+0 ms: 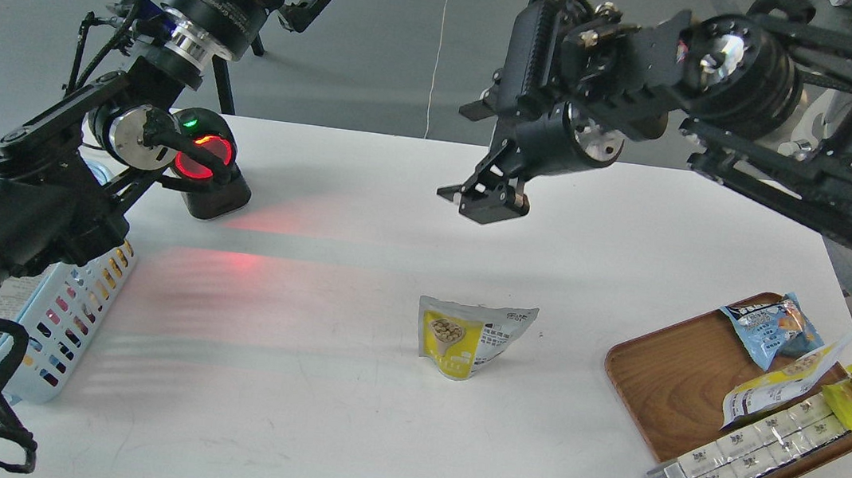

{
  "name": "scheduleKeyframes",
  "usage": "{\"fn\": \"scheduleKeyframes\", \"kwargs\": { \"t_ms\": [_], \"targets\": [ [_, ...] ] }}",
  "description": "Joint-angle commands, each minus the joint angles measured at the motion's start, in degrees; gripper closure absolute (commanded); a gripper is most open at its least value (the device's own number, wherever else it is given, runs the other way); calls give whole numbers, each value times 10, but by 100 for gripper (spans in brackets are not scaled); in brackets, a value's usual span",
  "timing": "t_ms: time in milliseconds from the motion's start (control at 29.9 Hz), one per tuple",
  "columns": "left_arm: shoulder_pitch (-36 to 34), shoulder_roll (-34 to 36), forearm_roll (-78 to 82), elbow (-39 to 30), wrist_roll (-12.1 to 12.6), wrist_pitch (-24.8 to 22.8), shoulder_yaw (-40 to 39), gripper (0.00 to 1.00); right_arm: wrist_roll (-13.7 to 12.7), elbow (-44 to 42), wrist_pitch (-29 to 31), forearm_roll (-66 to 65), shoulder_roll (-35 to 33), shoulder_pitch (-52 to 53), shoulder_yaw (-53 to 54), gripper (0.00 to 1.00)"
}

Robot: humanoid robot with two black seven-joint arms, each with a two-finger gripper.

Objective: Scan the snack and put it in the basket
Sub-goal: 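Release the yellow pouch on the table and raise the right gripper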

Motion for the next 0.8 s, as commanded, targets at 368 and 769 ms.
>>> {"fn": "scheduleKeyframes", "kwargs": {
  "t_ms": [368,769],
  "targets": [
    [-25,16,10,2,0,0,-2,0,0,-182,0,343,-69,12,67,3],
    [-50,35,6,62,0,0,-7,0,0,-334,0,785,-87,-7,66,3]
  ]
}}
